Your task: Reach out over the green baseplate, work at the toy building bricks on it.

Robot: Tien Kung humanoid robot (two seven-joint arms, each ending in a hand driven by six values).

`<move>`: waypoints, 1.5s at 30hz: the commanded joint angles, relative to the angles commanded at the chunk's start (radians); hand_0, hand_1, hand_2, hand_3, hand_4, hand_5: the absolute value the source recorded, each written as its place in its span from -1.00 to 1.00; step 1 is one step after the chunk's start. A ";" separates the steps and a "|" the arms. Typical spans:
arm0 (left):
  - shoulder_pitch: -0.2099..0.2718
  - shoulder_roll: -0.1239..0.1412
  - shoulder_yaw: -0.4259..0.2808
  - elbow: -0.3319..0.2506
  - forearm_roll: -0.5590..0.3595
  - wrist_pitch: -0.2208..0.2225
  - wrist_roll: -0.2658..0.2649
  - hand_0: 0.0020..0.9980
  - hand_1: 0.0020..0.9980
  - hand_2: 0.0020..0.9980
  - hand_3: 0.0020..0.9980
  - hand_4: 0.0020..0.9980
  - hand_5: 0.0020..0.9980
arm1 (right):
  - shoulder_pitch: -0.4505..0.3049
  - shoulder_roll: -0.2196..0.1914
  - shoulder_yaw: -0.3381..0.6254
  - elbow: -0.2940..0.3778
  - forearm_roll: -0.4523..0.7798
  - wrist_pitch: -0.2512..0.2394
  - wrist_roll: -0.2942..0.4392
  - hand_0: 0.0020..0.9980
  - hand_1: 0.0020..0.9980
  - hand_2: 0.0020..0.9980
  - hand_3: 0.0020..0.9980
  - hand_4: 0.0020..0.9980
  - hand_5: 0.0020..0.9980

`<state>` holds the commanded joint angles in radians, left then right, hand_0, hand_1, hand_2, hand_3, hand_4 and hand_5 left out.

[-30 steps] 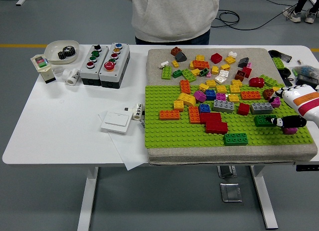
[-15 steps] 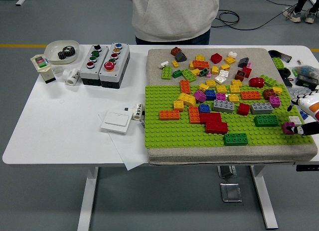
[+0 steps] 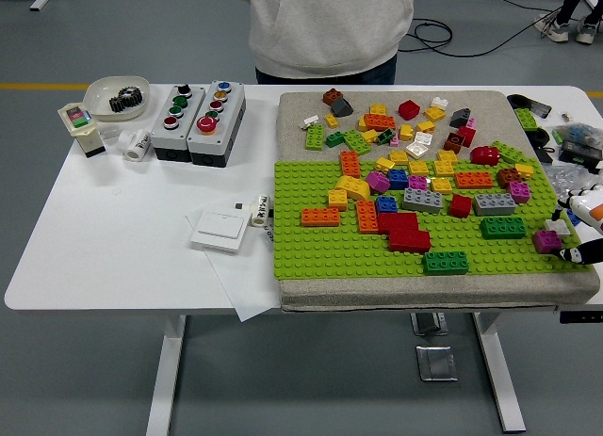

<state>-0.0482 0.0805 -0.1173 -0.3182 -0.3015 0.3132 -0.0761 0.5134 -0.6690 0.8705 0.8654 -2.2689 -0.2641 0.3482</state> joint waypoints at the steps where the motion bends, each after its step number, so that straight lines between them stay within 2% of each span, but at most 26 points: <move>1: 0.000 0.000 -0.001 0.000 0.002 0.000 0.001 0.31 0.51 0.53 0.16 0.31 0.21 | 0.001 0.004 -0.001 -0.006 0.000 -0.002 0.002 0.13 0.22 0.40 0.25 0.73 -0.07; 9: 0.002 0.000 -0.006 -0.001 0.011 0.002 0.004 0.31 0.51 0.53 0.16 0.31 0.21 | 0.011 0.023 -0.012 -0.035 0.000 -0.013 0.009 0.11 0.21 0.39 0.27 0.73 -0.06; 24: -0.004 0.001 -0.002 -0.003 0.005 0.000 0.001 0.32 0.51 0.53 0.16 0.31 0.22 | 0.038 0.034 -0.040 -0.081 0.000 -0.022 0.013 0.11 0.19 0.38 0.25 0.68 -0.05; 25: -0.004 0.001 -0.002 -0.003 0.005 0.000 0.001 0.32 0.51 0.53 0.16 0.31 0.22 | 0.038 0.035 -0.041 -0.082 0.000 -0.022 0.013 0.09 0.18 0.36 0.20 0.64 -0.02; 45: -0.008 0.000 -0.001 -0.004 0.001 0.001 0.001 0.33 0.51 0.53 0.16 0.30 0.22 | 0.039 0.048 -0.053 -0.113 0.000 -0.048 0.027 -0.01 0.09 0.23 0.07 0.53 -0.01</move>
<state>-0.0563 0.0806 -0.1178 -0.3221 -0.3003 0.3141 -0.0754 0.5523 -0.6208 0.8171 0.7523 -2.2689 -0.3123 0.3750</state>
